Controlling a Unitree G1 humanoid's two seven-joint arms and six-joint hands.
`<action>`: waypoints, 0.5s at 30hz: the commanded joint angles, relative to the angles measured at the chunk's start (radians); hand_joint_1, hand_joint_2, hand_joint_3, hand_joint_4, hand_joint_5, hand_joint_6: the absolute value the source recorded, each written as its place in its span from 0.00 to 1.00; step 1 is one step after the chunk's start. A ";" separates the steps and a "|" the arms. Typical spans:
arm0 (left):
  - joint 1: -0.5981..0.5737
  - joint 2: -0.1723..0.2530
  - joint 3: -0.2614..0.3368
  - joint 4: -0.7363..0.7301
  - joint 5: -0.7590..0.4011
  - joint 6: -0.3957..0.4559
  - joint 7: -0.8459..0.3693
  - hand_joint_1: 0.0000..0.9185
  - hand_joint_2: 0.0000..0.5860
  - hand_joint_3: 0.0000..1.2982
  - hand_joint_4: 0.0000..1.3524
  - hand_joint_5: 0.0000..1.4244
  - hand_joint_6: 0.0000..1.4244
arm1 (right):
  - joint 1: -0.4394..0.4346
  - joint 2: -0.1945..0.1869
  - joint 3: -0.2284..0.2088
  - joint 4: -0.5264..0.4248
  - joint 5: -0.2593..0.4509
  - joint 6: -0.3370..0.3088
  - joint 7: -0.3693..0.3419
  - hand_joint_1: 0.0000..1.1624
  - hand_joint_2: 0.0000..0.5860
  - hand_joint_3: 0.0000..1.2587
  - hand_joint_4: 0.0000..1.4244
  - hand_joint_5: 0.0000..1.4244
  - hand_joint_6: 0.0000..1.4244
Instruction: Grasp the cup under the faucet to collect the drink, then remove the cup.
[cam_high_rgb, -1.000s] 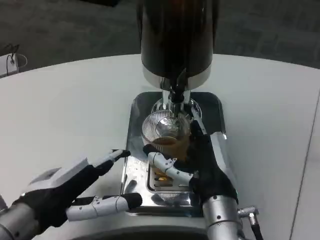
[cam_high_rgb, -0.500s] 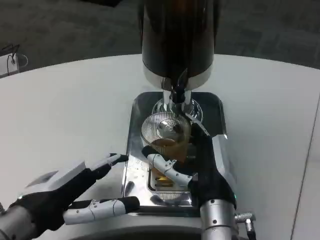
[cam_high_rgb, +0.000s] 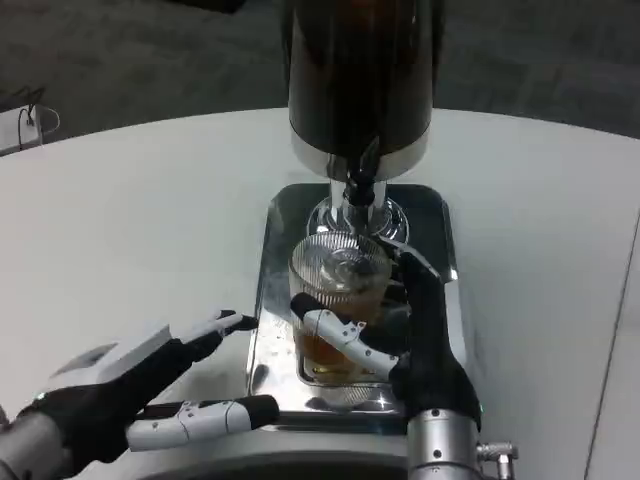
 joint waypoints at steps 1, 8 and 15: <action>-0.008 0.012 -0.011 0.023 -0.005 -0.009 -0.014 0.00 0.03 0.08 0.01 0.05 0.08 | 0.034 0.083 -0.010 0.002 0.015 -0.007 -0.031 0.75 0.50 0.45 0.49 0.55 0.63; -0.032 0.007 -0.025 0.059 -0.006 -0.024 -0.012 0.00 0.04 0.09 0.01 0.05 0.08 | 0.049 0.063 -0.011 -0.024 0.011 -0.024 -0.045 0.76 0.50 0.51 0.55 0.63 0.74; -0.053 0.004 -0.031 0.090 -0.008 -0.039 -0.010 0.00 0.04 0.09 0.02 0.05 0.08 | 0.079 0.042 -0.017 -0.071 0.007 -0.039 -0.038 0.77 0.49 0.59 0.65 0.73 0.84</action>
